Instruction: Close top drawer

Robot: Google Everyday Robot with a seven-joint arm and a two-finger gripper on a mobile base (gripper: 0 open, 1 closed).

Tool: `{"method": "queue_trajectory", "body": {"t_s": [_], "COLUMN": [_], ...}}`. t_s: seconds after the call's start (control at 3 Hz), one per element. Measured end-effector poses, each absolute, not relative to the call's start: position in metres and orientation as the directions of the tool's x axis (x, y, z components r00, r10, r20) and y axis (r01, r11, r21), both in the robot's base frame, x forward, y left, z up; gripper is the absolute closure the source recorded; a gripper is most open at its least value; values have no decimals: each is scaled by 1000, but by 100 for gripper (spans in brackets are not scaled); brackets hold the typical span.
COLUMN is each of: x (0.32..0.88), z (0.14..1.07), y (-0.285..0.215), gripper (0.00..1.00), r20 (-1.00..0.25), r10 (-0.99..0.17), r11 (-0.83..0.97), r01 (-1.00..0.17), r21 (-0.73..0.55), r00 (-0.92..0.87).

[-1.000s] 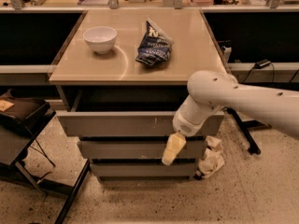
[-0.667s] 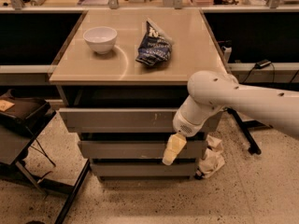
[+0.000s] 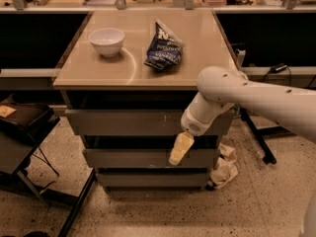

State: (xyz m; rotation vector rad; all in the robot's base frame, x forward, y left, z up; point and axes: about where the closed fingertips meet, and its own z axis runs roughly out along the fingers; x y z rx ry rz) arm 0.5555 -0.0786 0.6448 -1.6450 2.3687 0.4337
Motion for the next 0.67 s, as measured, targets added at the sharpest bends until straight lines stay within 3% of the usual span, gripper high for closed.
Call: {"method": "queue_trajectory", "body": {"t_s": [0.67], "x": [581], "z": [652], "y": [-71], "gripper": [0], "r20": [-358], "r10": [-861], "r11": [340], "r01": [-932], "r21": [123], "r00": [-361]}}
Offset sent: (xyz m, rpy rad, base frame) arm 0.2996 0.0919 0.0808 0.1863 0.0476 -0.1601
